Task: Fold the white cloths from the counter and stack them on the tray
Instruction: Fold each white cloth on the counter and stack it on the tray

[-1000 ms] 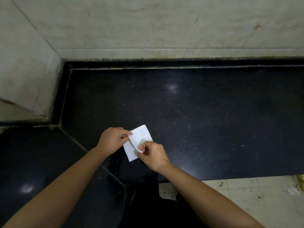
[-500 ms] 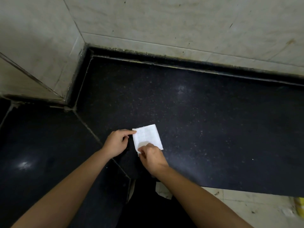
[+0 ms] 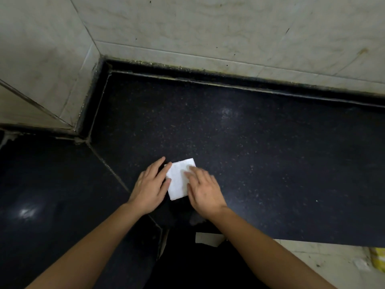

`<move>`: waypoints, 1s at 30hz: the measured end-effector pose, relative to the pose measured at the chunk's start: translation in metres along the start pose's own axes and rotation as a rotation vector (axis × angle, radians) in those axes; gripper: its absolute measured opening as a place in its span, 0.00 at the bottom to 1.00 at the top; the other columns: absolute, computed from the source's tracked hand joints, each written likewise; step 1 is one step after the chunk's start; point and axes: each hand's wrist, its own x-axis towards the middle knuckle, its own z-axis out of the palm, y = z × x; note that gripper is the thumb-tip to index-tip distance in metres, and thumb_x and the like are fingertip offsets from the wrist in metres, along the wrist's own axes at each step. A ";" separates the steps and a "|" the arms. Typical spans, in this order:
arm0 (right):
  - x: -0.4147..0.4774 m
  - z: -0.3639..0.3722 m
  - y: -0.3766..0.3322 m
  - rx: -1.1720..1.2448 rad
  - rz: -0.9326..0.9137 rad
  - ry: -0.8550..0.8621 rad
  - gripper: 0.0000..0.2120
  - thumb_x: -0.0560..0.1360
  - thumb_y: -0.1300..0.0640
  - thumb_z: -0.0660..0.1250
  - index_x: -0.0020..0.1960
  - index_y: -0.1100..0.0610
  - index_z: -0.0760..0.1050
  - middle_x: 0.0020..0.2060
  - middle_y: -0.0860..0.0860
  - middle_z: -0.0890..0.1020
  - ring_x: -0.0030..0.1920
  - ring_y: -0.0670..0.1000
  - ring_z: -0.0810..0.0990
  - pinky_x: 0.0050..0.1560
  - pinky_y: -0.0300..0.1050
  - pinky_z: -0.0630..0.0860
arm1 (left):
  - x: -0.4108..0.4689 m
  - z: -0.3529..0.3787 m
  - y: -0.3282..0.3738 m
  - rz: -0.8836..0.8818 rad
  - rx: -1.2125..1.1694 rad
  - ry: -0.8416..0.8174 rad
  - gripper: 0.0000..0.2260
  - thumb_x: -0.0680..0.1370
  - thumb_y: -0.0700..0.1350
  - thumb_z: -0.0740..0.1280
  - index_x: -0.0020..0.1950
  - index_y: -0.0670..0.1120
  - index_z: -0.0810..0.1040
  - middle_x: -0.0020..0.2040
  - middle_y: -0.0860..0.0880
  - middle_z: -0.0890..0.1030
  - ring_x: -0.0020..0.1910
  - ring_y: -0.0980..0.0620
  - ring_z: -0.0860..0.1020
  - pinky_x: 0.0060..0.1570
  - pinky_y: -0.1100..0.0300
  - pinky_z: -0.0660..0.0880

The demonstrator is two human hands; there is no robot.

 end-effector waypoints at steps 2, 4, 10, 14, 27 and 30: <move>0.007 0.000 0.012 -0.081 -0.021 -0.102 0.27 0.83 0.49 0.51 0.79 0.60 0.59 0.79 0.57 0.59 0.78 0.59 0.59 0.75 0.58 0.60 | -0.002 0.008 0.000 0.029 0.142 -0.135 0.29 0.83 0.58 0.49 0.81 0.46 0.51 0.82 0.47 0.44 0.80 0.50 0.44 0.76 0.49 0.51; 0.016 0.001 0.019 -0.168 -0.121 -0.215 0.30 0.85 0.46 0.47 0.81 0.60 0.49 0.81 0.56 0.48 0.81 0.58 0.47 0.79 0.57 0.50 | -0.006 0.017 -0.001 0.035 0.246 -0.199 0.32 0.82 0.61 0.46 0.81 0.44 0.46 0.81 0.47 0.40 0.80 0.51 0.39 0.77 0.46 0.48; 0.028 0.012 0.039 -0.280 -0.131 -0.419 0.37 0.82 0.35 0.39 0.80 0.57 0.35 0.79 0.52 0.35 0.80 0.56 0.36 0.79 0.60 0.43 | -0.016 0.033 -0.001 -0.004 0.336 -0.165 0.34 0.82 0.62 0.49 0.80 0.40 0.54 0.81 0.43 0.53 0.80 0.46 0.52 0.75 0.41 0.57; 0.030 0.013 0.048 -0.283 -0.133 -0.455 0.39 0.79 0.31 0.33 0.79 0.55 0.29 0.79 0.50 0.32 0.79 0.55 0.34 0.79 0.60 0.39 | -0.017 0.033 -0.006 0.000 0.359 -0.198 0.35 0.82 0.64 0.46 0.81 0.41 0.51 0.81 0.44 0.50 0.80 0.46 0.50 0.76 0.42 0.53; 0.032 0.003 0.040 -0.304 -0.092 -0.522 0.40 0.75 0.29 0.32 0.76 0.53 0.25 0.75 0.51 0.27 0.78 0.56 0.30 0.78 0.61 0.36 | -0.011 0.018 0.000 -0.029 0.377 -0.303 0.39 0.78 0.69 0.43 0.81 0.43 0.50 0.81 0.46 0.47 0.80 0.47 0.48 0.77 0.45 0.51; 0.018 -0.003 0.051 -0.312 0.028 -0.476 0.43 0.71 0.28 0.26 0.77 0.53 0.28 0.76 0.56 0.29 0.78 0.59 0.30 0.77 0.61 0.34 | -0.011 0.016 0.005 -0.040 0.372 -0.299 0.40 0.77 0.69 0.41 0.81 0.43 0.45 0.81 0.47 0.43 0.80 0.48 0.44 0.77 0.46 0.47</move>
